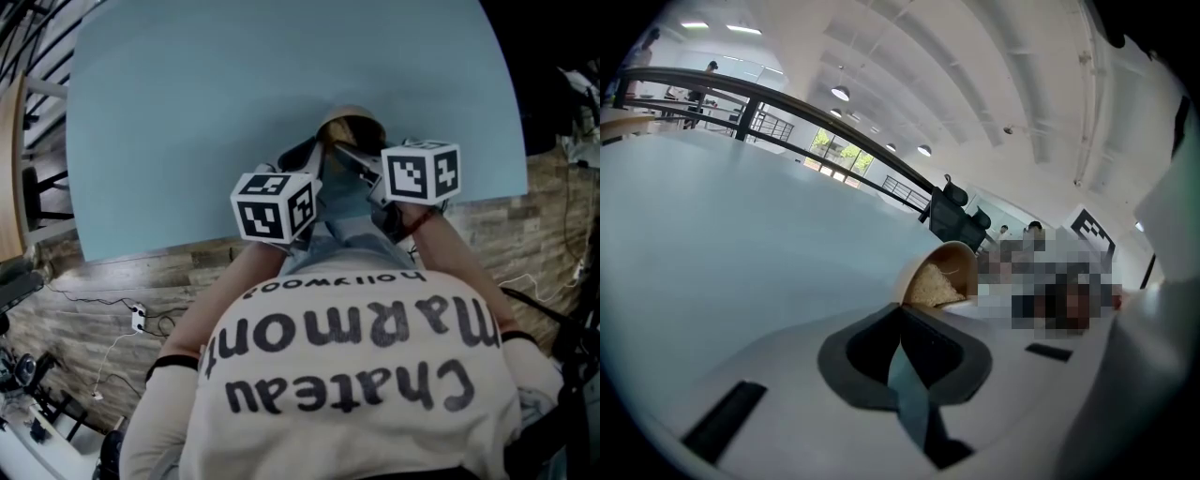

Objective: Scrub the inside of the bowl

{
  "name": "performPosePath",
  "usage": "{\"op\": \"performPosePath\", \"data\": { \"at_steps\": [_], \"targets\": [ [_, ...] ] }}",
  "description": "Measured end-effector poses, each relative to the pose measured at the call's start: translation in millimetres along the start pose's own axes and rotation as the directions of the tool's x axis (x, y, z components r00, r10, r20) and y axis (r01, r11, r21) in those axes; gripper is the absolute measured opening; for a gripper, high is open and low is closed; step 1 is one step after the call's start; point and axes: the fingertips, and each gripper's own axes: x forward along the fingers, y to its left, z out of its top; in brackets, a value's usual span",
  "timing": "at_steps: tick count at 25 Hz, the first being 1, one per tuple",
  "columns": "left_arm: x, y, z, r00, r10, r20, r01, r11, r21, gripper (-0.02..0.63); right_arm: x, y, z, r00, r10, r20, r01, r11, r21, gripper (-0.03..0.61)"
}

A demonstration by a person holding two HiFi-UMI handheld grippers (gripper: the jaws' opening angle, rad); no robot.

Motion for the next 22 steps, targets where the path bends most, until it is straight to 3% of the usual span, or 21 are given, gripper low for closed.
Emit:
{"op": "performPosePath", "data": {
  "at_steps": [8,22],
  "targets": [
    [-2.0,-4.1,2.6,1.0,0.002,0.016,-0.003,0.999,0.041,0.008,-1.1,5.2,8.6,0.999,0.025,0.033,-0.025,1.0,0.01,0.063],
    [-8.9,-8.2,-4.1,1.0,0.02,0.01,-0.021,0.998,0.052,0.008,-1.0,-3.8,-14.7,0.999,-0.01,-0.035,0.008,0.999,-0.038,0.063]
  ]
}}
